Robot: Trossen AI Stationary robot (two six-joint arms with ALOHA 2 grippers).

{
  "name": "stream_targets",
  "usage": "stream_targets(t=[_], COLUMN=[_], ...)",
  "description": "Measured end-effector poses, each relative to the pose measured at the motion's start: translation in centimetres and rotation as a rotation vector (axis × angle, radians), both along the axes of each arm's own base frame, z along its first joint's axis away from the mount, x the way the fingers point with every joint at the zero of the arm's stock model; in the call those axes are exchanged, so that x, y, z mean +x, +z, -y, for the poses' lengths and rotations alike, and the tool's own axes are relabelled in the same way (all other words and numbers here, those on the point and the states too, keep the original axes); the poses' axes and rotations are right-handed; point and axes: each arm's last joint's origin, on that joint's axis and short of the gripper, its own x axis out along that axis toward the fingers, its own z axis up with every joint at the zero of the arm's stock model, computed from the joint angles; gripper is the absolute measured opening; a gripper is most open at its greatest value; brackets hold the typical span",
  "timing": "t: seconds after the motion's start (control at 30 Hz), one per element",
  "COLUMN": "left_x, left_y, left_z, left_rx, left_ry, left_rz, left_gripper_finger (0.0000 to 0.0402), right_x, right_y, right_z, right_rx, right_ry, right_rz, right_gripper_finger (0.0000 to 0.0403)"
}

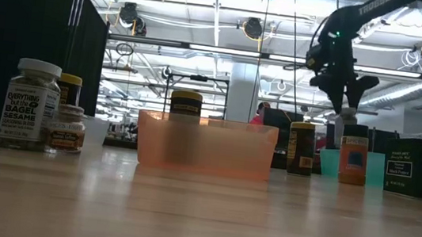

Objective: Sort spices by type
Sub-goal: Put the bottom right white seasoning bottle into the green bin

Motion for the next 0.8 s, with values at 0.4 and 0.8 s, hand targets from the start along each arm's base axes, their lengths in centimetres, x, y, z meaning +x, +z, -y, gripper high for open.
stream_targets(t=[0.4, 0.8], left_x=[-0.1, -0.1], left_y=[-0.2, -0.2], left_z=[0.0, 0.0], left_rx=[0.016, 0.017], left_ry=[-0.005, -0.005], left_rz=[-0.026, -0.030], left_gripper_finger=[0.0316, 0.0316], right_x=[0.6, 1.4], right_y=[-3.3, -5.0], right_z=[1.1, 2.0], right_rx=[0.054, 0.076], right_ry=[0.011, 0.034], right_rz=[-0.016, 0.019], right_gripper_finger=[0.0170, 0.0170])
